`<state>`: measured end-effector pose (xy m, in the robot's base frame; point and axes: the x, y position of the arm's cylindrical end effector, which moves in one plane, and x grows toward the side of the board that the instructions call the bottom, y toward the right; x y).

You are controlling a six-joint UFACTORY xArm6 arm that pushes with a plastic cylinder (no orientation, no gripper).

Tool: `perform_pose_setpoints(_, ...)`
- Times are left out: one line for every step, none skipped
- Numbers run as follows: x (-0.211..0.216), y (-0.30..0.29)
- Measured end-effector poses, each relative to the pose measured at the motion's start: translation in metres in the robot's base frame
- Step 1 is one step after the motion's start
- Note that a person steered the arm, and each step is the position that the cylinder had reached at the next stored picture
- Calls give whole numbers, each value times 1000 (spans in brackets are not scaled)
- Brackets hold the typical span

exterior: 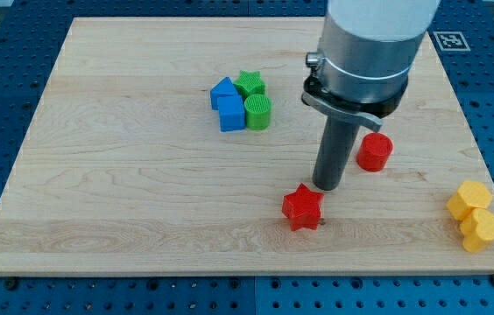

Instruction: Push the red star into the yellow heart

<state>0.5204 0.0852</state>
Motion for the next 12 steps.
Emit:
perform_pose_setpoints(0,-3)
perform_pose_setpoints(0,-3)
perform_pose_setpoints(0,-10)
perform_pose_setpoints(0,-37)
perform_pose_setpoints(0,-49)
perform_pose_setpoints(9,-62)
perform_pose_setpoints(19,-58)
perform_pose_setpoints(34,-39)
perform_pose_setpoints(38,-32)
perform_pose_setpoints(40,-39)
perform_pose_setpoints(41,-44)
perform_pose_setpoints(47,-39)
